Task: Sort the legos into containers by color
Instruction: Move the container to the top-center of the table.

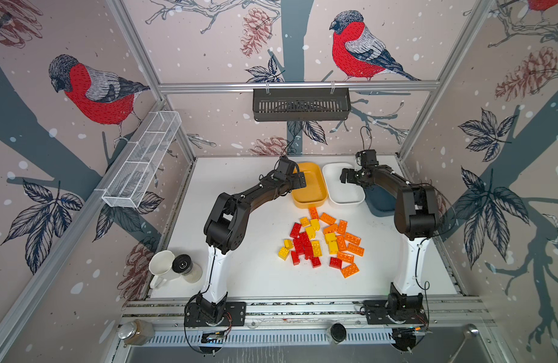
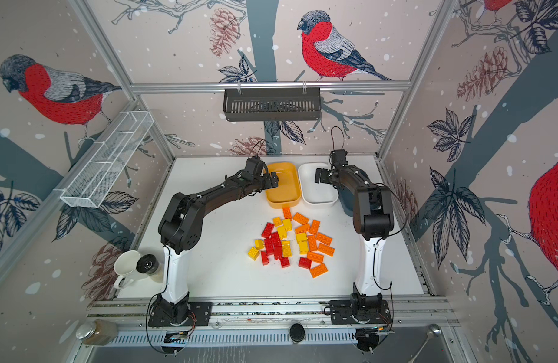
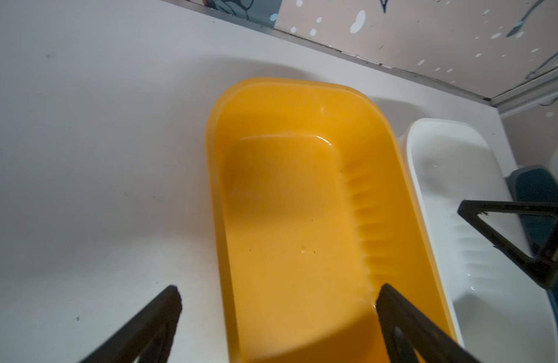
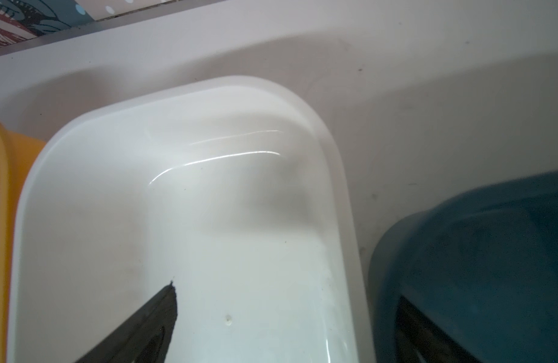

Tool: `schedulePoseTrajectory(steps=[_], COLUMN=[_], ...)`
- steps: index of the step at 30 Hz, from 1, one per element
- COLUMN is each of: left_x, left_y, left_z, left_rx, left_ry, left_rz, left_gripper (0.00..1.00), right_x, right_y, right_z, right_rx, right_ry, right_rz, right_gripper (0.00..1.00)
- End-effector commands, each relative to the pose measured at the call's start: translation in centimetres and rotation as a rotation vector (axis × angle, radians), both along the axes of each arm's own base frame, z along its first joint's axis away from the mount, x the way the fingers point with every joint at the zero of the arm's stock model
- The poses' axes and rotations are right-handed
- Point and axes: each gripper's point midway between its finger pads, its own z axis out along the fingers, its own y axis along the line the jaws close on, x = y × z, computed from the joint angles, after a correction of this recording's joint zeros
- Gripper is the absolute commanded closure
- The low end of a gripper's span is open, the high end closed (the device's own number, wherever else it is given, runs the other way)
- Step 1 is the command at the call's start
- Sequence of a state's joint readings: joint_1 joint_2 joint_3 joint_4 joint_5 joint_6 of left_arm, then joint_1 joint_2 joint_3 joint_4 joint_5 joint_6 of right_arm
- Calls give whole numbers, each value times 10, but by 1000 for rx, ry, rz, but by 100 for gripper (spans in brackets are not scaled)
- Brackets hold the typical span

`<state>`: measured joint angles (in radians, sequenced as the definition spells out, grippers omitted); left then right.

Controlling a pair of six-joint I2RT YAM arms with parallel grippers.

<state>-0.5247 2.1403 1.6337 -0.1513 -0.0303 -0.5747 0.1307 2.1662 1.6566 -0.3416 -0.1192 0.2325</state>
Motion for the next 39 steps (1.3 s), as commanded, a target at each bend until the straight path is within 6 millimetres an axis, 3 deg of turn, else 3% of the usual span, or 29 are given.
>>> schedulePoseTrajectory(steps=[1,8,18,23,26,29,33,36,39], left_x=[3,9,1,-8,-10,-11,-13,-14,-15], left_y=[22,51,110,125,129,132,138,141,144], left_z=[-15,-34,-38,-39,-35,-26,-15,-10,-14], left_rx=[96,123,203,234,250,265,275,283,296], left_ry=[62,124,132,130,119,106,92,88,101], left_rz=[58,91,162,158,143,134,128,116,112], left_gripper=[3,3,3,3,3,3,3,3,3], right_x=[-1,-2,-15,-25,-26,-23,-24,-30,-35], right_y=[14,68,140,168,178,163,113,67,28], right_z=[-4,-6,1,4,15,38,69,76,68], right_rx=[-26,54,126,162,187,204,180,143,142], right_ry=[19,27,10,4,-12,-50,-110,-128,-97], right_rz=[10,93,133,135,148,115,101,110,111], right_gripper=[6,15,14,12,10,8,6,2,1])
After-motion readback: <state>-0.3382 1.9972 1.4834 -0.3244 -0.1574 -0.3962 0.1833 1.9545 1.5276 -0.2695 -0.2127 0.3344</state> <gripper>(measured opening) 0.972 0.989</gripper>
